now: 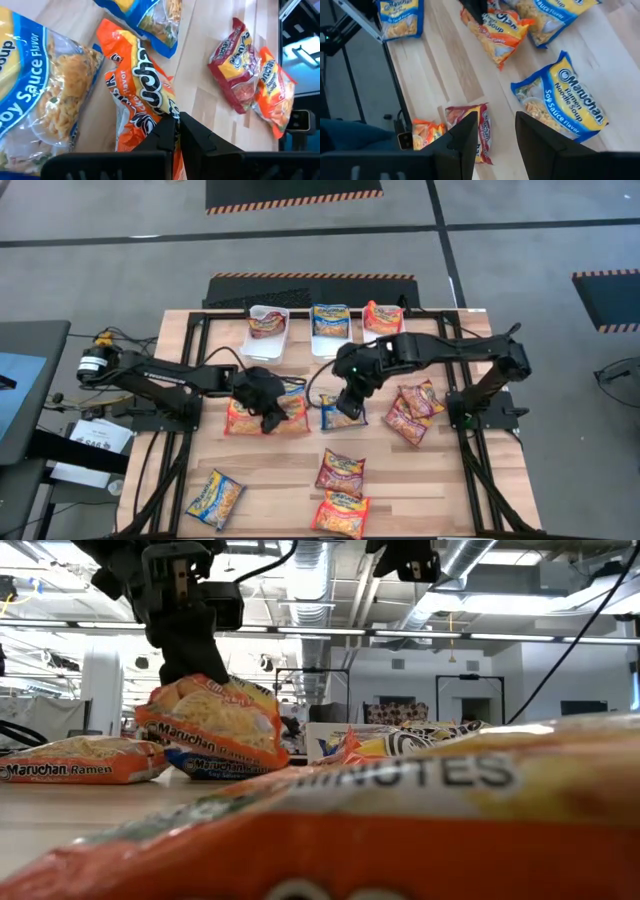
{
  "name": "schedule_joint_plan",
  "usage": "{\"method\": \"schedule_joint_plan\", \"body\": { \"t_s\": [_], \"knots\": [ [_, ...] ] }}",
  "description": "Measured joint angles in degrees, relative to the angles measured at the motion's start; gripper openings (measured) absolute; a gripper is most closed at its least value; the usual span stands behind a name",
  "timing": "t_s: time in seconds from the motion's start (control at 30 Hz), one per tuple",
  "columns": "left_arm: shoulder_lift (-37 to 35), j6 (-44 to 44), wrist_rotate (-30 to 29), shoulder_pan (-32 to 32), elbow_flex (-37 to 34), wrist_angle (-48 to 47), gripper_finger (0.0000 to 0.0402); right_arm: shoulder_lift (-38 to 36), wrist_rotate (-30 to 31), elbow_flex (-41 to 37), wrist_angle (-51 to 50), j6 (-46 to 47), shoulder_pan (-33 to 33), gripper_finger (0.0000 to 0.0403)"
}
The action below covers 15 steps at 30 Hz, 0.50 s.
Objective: Sort Maruchan noodles
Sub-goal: Put the top right orange noodle pack into the top right white bin
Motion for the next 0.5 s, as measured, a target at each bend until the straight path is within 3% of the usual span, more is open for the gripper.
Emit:
{"method": "schedule_joint_plan", "body": {
  "t_s": [0.5],
  "knots": [
    [0.0,8.0,-2.8,0.4,2.9,-2.5,0.0,3.8,-4.6,0.1,7.2,-13.0,-6.7,0.0178]
  ]
}}
